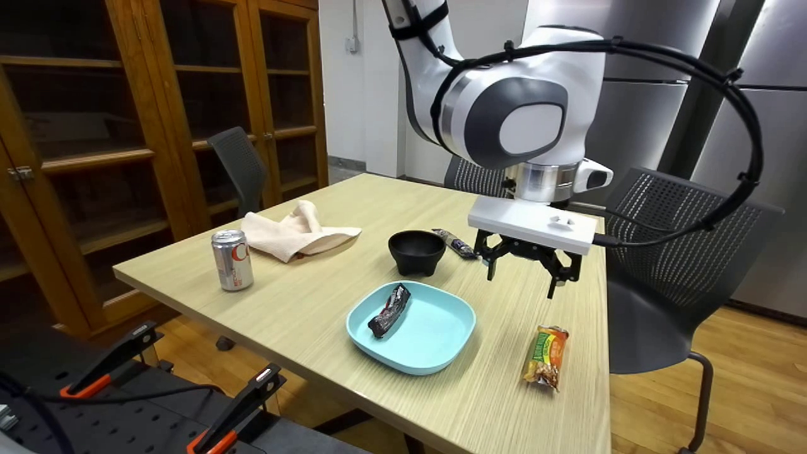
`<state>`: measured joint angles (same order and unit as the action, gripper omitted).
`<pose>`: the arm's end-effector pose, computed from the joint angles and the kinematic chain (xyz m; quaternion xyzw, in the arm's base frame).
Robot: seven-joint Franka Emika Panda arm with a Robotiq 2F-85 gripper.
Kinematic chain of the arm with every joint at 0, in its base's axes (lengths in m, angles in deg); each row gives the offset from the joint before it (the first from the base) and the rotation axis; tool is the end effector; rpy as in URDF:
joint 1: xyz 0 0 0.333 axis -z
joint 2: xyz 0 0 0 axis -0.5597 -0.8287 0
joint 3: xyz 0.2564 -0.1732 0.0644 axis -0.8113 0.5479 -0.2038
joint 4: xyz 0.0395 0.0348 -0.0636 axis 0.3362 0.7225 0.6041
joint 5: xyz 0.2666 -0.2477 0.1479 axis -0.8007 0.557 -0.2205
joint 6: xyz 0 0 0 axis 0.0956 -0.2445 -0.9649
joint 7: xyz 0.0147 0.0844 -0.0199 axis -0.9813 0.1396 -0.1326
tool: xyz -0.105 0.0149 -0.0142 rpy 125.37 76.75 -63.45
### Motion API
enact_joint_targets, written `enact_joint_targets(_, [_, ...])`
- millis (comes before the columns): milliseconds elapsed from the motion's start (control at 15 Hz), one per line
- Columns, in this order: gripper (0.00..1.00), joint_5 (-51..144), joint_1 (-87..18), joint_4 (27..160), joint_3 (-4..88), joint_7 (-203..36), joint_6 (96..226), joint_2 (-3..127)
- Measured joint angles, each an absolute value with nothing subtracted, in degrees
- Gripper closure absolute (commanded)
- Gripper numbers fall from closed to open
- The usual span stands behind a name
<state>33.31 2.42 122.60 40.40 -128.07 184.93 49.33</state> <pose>0.4545 -0.3741 0.1834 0.9953 -0.0610 0.0716 0.0222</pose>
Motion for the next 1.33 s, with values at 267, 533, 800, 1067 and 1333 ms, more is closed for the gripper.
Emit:
enact_joint_targets(267, [0.00, 33.3, 3.5, 118.8, 41.3, -128.1, 182.7, 46.2])
enact_joint_targets(533, [0.00, 33.3, 4.7, 116.8, 41.8, -128.1, 182.2, 44.0])
enact_joint_targets(800, [0.00, 33.7, 5.7, 115.9, 42.3, -128.1, 182.2, 42.4])
enact_joint_targets(1067, [0.00, 35.2, 5.8, 115.9, 43.5, -128.1, 182.3, 41.1])
enact_joint_targets(1333, [0.00, 36.7, 5.8, 115.8, 44.4, -128.1, 182.4, 39.6])
